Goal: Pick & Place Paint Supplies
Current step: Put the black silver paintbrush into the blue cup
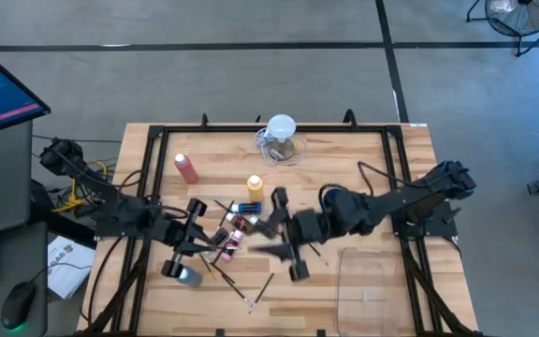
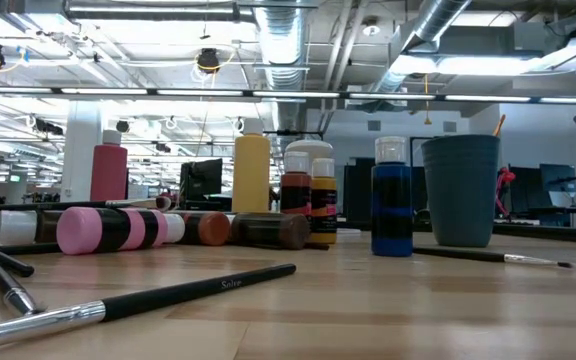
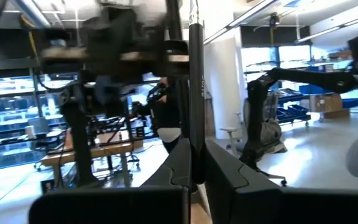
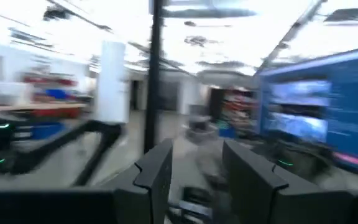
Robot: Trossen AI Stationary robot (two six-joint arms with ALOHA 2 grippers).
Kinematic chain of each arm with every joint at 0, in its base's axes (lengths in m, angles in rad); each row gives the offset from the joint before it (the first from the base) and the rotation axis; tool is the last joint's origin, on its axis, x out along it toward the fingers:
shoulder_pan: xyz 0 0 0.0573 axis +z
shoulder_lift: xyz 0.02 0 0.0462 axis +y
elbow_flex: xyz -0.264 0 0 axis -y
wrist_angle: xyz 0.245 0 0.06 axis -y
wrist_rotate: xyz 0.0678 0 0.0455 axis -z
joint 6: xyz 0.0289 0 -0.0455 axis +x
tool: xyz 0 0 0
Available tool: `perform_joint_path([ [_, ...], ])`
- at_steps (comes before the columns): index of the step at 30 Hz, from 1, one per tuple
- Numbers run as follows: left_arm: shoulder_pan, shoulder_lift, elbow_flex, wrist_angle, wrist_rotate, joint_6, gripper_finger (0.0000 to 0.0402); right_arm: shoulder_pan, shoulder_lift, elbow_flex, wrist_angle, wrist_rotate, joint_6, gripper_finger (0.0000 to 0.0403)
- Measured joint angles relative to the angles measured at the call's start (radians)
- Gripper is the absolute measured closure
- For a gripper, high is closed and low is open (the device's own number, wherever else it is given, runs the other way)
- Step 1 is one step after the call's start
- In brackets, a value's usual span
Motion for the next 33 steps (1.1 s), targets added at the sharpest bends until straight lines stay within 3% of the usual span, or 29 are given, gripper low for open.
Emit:
perform_joint_path([
  [10, 0.001, 0.001, 0.0, -0.001, -0.019, -0.026, 0.0396, -0.011, 0.021, 0.001, 0.04, 0.006, -0.033, 0.0264],
  [15, 0.015, 0.001, 0.0, -0.002, -0.047, -0.026, 0.0396, -0.037, 0.082, 0.066, 0.035, 0.001, -0.014, 0.0258],
  [23, 0.023, 0.008, 0.0, -0.007, -0.051, -0.036, 0.0396, -0.04, 0.147, 0.201, -0.099, -0.002, -0.019, 0.0244],
  [33, 0.022, 0.008, 0.0, -0.008, -0.051, -0.038, 0.0396, -0.035, 0.148, 0.204, -0.111, 0.001, -0.021, 0.0256],
])
